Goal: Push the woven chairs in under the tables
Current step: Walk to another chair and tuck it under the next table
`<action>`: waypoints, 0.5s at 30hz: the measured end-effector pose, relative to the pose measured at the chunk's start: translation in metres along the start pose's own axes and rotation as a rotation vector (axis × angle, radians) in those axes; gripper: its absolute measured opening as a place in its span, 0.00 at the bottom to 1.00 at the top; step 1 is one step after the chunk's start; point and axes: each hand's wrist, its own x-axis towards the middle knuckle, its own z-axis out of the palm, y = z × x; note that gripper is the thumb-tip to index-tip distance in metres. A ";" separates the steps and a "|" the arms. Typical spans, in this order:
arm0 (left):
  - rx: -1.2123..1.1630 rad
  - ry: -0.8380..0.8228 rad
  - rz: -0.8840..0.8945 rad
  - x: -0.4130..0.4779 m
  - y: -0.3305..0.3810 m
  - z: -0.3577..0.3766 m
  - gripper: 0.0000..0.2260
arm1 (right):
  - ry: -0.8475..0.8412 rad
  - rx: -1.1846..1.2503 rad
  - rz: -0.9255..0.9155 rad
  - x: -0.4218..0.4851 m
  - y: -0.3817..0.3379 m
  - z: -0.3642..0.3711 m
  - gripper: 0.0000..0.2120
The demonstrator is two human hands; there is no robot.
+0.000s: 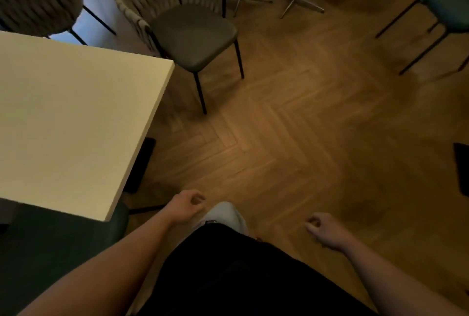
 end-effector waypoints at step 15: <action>-0.024 -0.031 -0.043 0.268 0.173 -0.176 0.15 | 0.048 0.067 -0.027 0.213 -0.154 -0.288 0.14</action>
